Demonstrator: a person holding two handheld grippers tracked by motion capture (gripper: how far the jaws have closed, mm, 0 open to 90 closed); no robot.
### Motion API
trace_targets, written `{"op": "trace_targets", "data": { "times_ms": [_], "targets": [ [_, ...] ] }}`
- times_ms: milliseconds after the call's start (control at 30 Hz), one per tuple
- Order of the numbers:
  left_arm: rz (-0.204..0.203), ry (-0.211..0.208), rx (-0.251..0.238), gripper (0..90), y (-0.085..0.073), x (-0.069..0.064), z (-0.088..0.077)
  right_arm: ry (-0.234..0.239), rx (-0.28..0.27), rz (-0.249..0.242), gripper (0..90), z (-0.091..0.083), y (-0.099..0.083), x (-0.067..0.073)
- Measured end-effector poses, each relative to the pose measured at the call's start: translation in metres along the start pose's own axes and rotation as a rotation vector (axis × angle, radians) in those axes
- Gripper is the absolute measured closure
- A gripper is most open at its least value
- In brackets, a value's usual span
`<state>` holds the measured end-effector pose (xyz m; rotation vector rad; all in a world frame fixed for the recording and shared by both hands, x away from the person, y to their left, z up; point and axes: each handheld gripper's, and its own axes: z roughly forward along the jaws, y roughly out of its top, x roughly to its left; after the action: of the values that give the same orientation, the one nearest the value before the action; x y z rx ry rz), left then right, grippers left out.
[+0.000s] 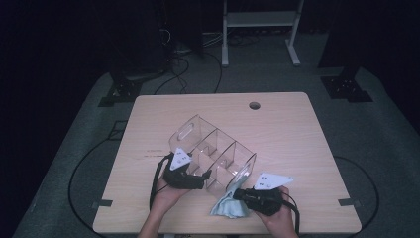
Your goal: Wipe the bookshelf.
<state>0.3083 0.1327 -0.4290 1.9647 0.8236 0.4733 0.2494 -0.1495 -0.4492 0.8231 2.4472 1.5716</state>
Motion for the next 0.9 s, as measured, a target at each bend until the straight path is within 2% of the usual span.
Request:
{"op": "trace_targets", "data": {
  "times_ms": [333, 500, 900],
  "targets": [
    [-0.001, -0.010, 0.002, 8.0, 0.001, 0.000, 0.000, -0.016, -0.001, 0.002, 85.8, -0.001, -0.003, -0.003],
    [-0.002, -0.011, -0.002, 8.0, 0.000, 0.001, -0.001, -0.019, 0.027, 0.027, 85.8, 0.005, -0.012, -0.008],
    [-0.002, -0.010, -0.002, 7.9, 0.000, 0.002, -0.001, -0.029, 0.076, 0.040, 85.8, 0.016, -0.023, -0.014]
  ]
}}
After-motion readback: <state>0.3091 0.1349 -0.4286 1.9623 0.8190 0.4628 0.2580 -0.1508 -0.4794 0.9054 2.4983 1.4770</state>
